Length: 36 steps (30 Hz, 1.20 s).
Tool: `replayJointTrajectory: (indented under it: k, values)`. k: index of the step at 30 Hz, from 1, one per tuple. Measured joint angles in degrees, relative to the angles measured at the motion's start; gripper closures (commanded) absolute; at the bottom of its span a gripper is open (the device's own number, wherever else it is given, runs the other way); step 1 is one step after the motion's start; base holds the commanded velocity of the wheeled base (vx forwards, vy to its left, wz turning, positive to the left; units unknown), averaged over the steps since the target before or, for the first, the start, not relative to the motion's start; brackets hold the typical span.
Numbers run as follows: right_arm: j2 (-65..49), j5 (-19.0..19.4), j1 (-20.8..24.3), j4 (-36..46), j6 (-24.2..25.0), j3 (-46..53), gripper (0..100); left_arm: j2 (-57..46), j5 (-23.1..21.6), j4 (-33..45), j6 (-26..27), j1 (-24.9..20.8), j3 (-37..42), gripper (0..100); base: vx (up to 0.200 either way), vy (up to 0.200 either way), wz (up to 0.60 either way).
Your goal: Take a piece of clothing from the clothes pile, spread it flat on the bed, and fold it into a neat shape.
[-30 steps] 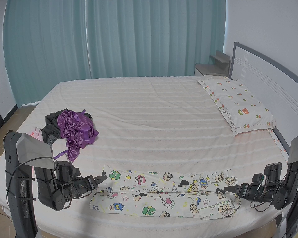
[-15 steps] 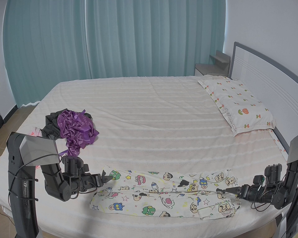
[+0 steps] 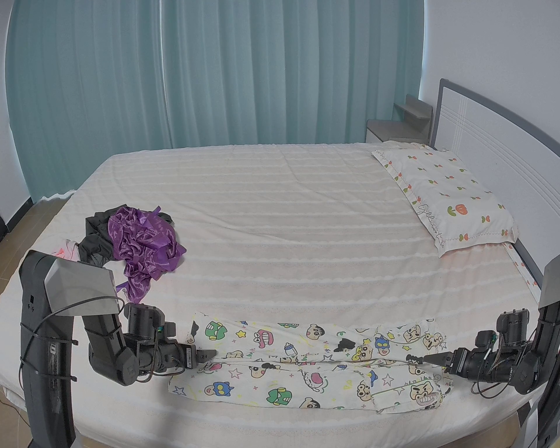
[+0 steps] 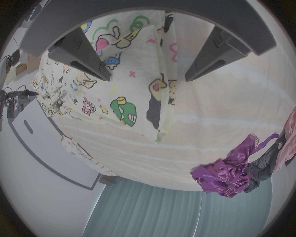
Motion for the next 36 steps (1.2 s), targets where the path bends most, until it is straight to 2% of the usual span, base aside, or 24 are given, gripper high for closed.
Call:
replayJointTrajectory:
  k: [10,24,36]
  values:
    - [0.0,0.0,0.0,0.0,0.0,0.0,0,0.1,0.2,-0.2,-0.1,-1.1,-0.1,100,0.0,0.0,0.0]
    - [0.0,0.0,-0.3,0.0,0.6,0.0,0,-2.1,0.4,-0.5,-1.4,-0.4,0.6,100,0.0,0.0,0.0]
    - [0.0,0.0,-0.8,0.0,0.7,0.0,0,-8.1,0.2,0.2,-2.4,5.4,2.9,100,0.0,0.0,0.0]
